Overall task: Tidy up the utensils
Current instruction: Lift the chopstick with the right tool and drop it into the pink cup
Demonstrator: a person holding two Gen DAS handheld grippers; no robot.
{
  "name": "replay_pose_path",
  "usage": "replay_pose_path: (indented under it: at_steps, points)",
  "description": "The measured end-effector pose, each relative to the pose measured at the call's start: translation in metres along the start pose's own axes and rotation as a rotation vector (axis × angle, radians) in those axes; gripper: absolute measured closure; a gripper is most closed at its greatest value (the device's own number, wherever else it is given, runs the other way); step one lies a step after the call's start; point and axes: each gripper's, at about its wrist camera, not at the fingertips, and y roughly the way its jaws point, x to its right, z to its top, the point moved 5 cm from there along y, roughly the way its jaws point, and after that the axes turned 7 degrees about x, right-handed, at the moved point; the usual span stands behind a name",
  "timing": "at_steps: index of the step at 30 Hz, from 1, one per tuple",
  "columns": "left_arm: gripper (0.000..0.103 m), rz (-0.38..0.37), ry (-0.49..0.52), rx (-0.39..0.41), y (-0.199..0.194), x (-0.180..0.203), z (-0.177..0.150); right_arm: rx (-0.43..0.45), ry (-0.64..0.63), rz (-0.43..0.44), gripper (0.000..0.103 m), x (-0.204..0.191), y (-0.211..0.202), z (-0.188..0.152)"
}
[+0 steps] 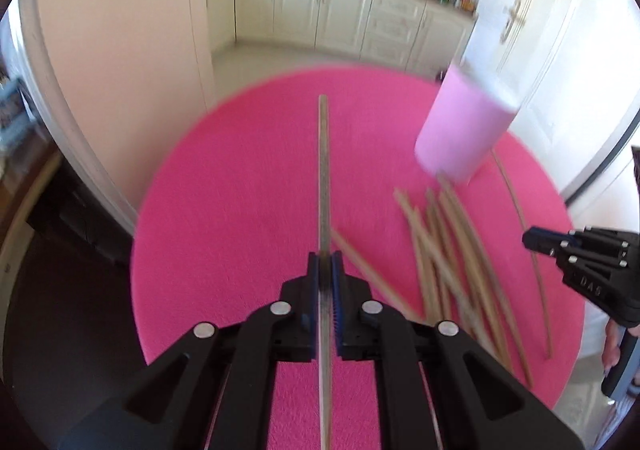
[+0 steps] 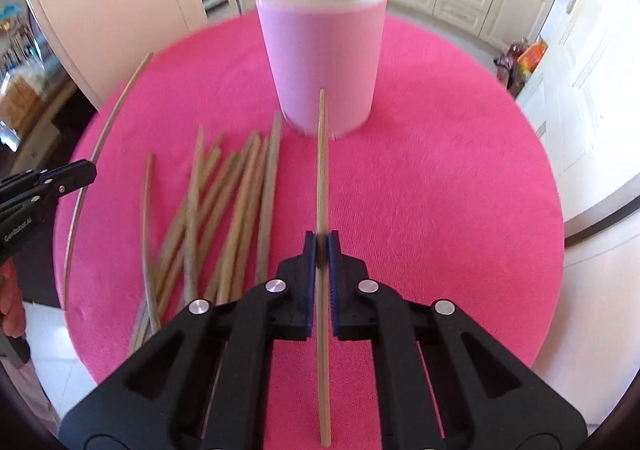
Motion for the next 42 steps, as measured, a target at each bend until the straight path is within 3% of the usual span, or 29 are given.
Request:
replay_pose_path:
  at_steps: [4, 9, 22, 32, 42]
  points:
    - [0.097, 0.011, 0.021, 0.145, -0.024, 0.011, 0.016, 0.107, 0.019, 0.041, 0.097, -0.004, -0.024, 0.004]
    - [0.097, -0.113, 0.02, 0.264, -0.045, 0.03, 0.027, 0.216, 0.046, 0.094, 0.097, -0.004, -0.043, 0.024]
    - [0.097, -0.348, 0.059, 0.427, -0.044, 0.092, 0.075, 0.472, 0.066, 0.174, 0.097, -0.007, -0.099, 0.075]
    - [0.097, -0.394, 0.058, 0.526, -0.047, 0.118, 0.123, 0.517, 0.092, 0.199, 0.097, 0.016, -0.091, 0.107]
    - [0.097, -0.406, 0.037, 0.495, -0.037, 0.116, 0.131, 0.485, 0.119, 0.215, 0.097, 0.032, -0.082, 0.109]
